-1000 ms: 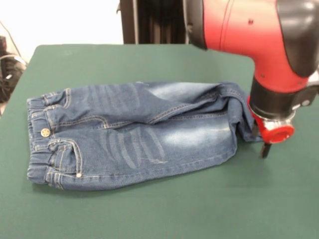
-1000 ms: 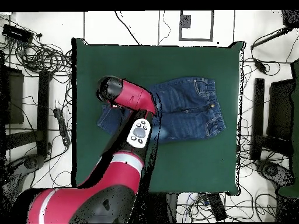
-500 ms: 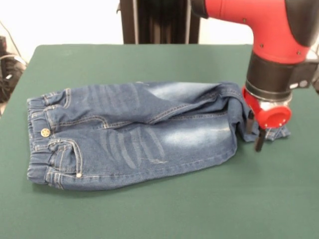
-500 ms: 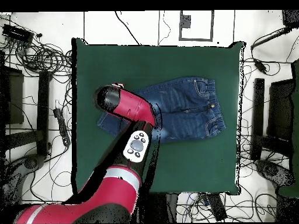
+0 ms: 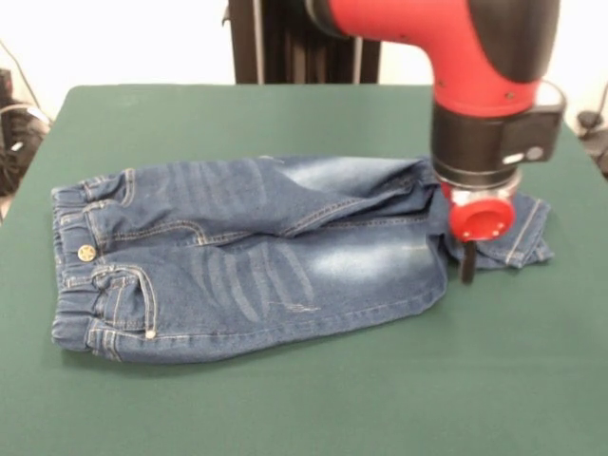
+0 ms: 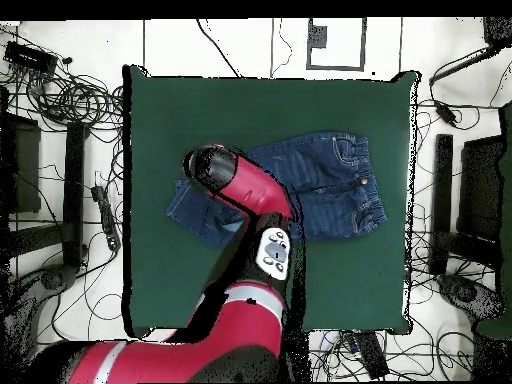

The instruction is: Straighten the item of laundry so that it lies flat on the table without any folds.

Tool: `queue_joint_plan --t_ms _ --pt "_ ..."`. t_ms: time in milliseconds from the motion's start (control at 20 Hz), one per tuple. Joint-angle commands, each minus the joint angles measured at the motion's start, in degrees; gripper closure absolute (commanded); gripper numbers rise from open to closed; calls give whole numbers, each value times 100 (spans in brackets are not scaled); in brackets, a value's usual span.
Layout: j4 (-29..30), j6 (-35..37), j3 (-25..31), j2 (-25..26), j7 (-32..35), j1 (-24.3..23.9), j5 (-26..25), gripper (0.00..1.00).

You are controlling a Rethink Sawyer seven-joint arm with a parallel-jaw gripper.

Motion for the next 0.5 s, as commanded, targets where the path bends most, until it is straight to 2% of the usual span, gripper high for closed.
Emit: queue_joint_plan --t_ms 50,500 --pt "856 -375 1182 95 -255 -171 -294 0" --pt "390 -465 977 563 368 176 -399 0"
